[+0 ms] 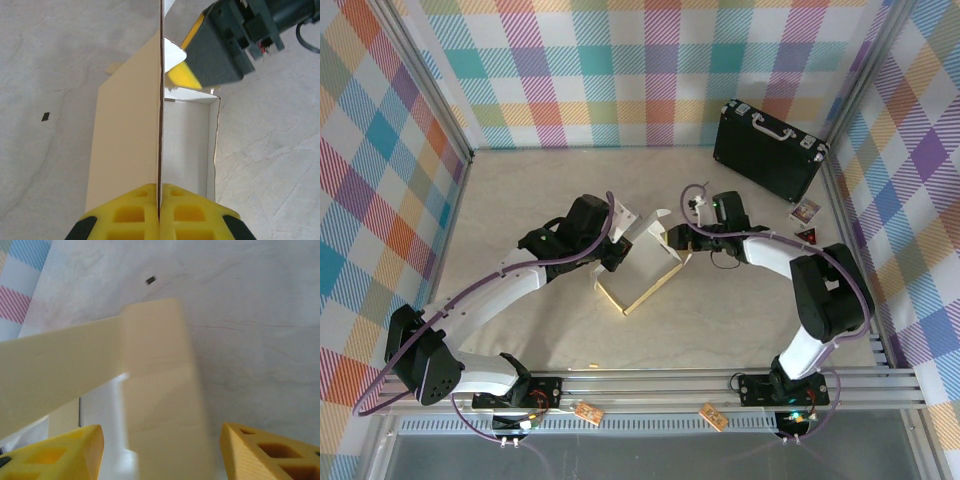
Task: Fold the paper box
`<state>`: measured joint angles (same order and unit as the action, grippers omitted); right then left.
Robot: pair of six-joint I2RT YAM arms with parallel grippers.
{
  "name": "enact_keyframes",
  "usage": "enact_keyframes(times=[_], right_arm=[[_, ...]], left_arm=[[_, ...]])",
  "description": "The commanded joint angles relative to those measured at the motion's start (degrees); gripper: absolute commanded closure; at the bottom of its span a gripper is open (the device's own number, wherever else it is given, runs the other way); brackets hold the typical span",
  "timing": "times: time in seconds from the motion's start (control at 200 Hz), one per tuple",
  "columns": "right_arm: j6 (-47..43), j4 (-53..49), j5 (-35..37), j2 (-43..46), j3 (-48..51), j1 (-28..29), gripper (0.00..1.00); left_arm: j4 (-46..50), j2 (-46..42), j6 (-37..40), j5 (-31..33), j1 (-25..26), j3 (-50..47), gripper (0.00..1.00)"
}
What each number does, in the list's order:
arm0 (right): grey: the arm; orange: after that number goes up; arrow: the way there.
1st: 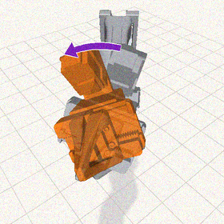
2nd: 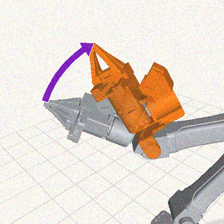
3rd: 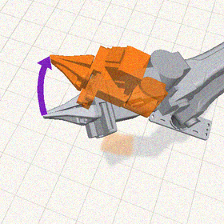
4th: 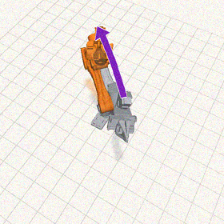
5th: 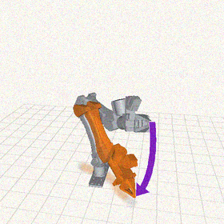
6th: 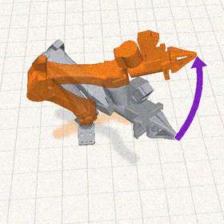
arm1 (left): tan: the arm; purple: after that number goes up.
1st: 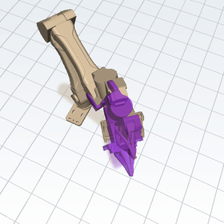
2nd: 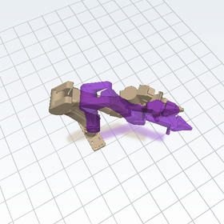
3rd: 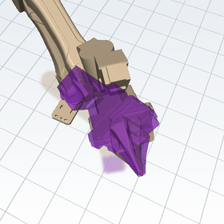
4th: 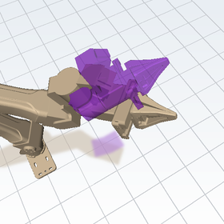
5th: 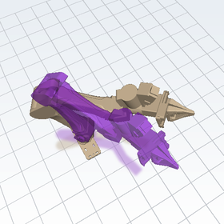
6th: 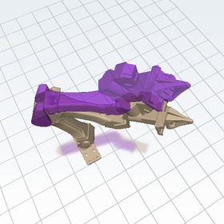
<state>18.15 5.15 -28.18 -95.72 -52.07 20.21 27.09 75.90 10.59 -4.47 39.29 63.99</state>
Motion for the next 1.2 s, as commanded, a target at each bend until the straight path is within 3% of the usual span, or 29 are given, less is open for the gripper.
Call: enact_keyframes(times=[0.0,0.11,0.215,0.41,0.765,0.905,1.195], right_arm=[[4.4,2.8,-3.0,2.7,0.7,-3.0,0.37],[5.0,-1.8,-0.9,-0.2,-2.1,-4.4,0.36],[5.3,-3.3,-4.1,-4.8,-4.8,-4.5,0.37],[8.6,1.1,-11.3,-10.7,-6.8,-4.1,0.41],[7.8,4.9,-14.9,-14.7,-9.1,1.1,0.51],[4.6,3.8,-13.1,-15.0,-9.3,3.1,0.55],[-4.2,-6.8,-2.5,-15.5,-12.0,6.8,0.62]], left_arm=[[1.1,-0.2,1.7,-1.7,0.3,1.2,1.00],[2.2,0.9,2.1,-2.0,0.4,1.9,1.00],[3.4,2.3,2.3,-1.5,0.4,3.1,1.00],[6.4,5.8,1.8,-1.2,0.4,5.9,1.00],[3.3,6.5,0.8,-4.6,0.6,6.2,1.00],[1.6,5.7,0.4,-4.8,0.5,5.4,1.00],[-0.7,3.7,-2.8,-1.5,0.5,5.4,1.00]])
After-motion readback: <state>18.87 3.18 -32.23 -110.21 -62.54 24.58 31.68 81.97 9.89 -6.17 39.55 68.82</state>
